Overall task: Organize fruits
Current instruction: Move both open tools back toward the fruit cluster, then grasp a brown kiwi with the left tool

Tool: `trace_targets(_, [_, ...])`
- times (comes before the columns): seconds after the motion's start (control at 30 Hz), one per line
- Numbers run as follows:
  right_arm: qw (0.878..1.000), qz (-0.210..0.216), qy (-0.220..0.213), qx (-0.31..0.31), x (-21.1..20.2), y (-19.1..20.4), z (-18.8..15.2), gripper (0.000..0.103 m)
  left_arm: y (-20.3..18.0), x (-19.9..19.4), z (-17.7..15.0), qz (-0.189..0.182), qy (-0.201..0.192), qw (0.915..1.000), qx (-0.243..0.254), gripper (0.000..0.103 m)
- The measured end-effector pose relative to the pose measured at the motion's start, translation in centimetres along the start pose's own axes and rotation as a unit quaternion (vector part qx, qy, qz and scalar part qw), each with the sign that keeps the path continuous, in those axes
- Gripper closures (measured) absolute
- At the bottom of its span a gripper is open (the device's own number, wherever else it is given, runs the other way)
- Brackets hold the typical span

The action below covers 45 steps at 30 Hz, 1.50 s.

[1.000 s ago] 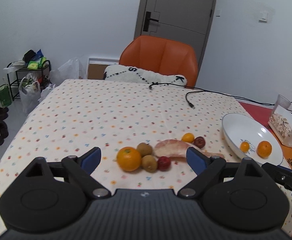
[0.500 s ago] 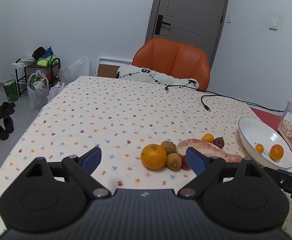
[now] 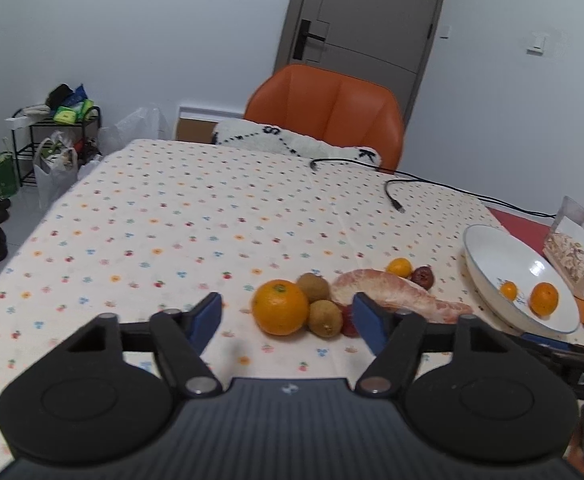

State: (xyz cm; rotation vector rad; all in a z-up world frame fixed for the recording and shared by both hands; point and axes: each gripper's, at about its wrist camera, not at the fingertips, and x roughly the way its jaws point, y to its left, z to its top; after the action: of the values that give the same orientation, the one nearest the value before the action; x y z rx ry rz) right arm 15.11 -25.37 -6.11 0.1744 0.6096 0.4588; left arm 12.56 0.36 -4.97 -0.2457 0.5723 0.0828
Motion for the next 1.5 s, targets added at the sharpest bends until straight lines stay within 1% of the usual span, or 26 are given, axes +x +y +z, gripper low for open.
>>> trace_targets(0.03, [1.000,0.000,0.002,0.000,0.2,0.0,0.0,0.010,-0.1,0.1,0.0,-0.006,0.004,1.0000,-0.001,0.044])
trace_targets(0.1, [1.000,0.002,0.004,-0.002,0.4,0.0,-0.1,0.011,-0.4,0.4,0.0,-0.020,0.008,0.9998,-0.001,0.054])
trace_targets(0.23, [1.000,0.004,0.012,-0.003,1.0,0.0,-0.1,0.016,-0.9,1.2,-0.2,-0.033,0.014,0.9994,0.000,0.062])
trace_targets(0.3, [1.000,0.004,0.015,-0.003,1.3,0.0,-0.1,0.018,-1.0,1.7,-0.2,-0.037,0.020,0.9991,-0.004,0.070])
trace_targets(0.4, [1.000,0.004,0.020,-0.004,1.7,0.0,0.1,0.020,-1.2,2.3,-0.2,-0.045,0.025,0.9987,-0.006,0.073])
trace_targets(0.47, [1.000,0.005,0.022,-0.006,1.9,0.1,0.1,0.021,-1.3,2.8,-0.2,-0.047,0.029,0.9984,-0.006,0.074])
trace_targets(0.7, [1.000,0.003,0.028,-0.005,2.6,-0.2,0.3,0.021,-1.6,3.7,-0.2,-0.030,0.025,0.9993,-0.003,0.074])
trace_targets(0.87, [1.000,0.000,0.030,-0.002,3.1,-0.6,0.5,0.021,-1.4,4.7,-0.3,-0.008,0.031,0.9995,-0.003,0.074])
trace_targets(0.93, [1.000,0.000,0.030,-0.001,3.4,-0.6,0.6,0.021,-1.1,4.9,-0.3,-0.008,0.032,0.9994,-0.007,0.074])
trace_targets(1.1, [1.000,-0.002,0.030,-0.008,4.0,-0.5,0.8,0.021,-1.2,5.3,-0.4,-0.008,0.040,0.9992,0.000,0.080])
trace_targets(1.27, [1.000,0.004,0.029,-0.003,4.5,-0.2,1.0,0.020,-1.2,5.2,-0.6,-0.019,0.043,0.9989,-0.002,0.080])
trace_targets(1.4, [1.000,0.000,0.025,-0.015,4.8,0.6,0.8,0.021,-1.1,4.6,-0.6,-0.026,0.041,0.9988,-0.001,0.080])
trace_targets(1.43, [1.000,-0.001,0.024,-0.020,4.9,0.9,0.7,0.021,-1.0,4.4,-0.5,-0.027,0.039,0.9989,0.000,0.080])
trace_targets(1.5, [0.999,-0.004,0.024,-0.031,5.1,1.4,0.7,0.026,-1.0,4.1,-0.4,-0.027,0.036,0.9990,0.000,0.080])
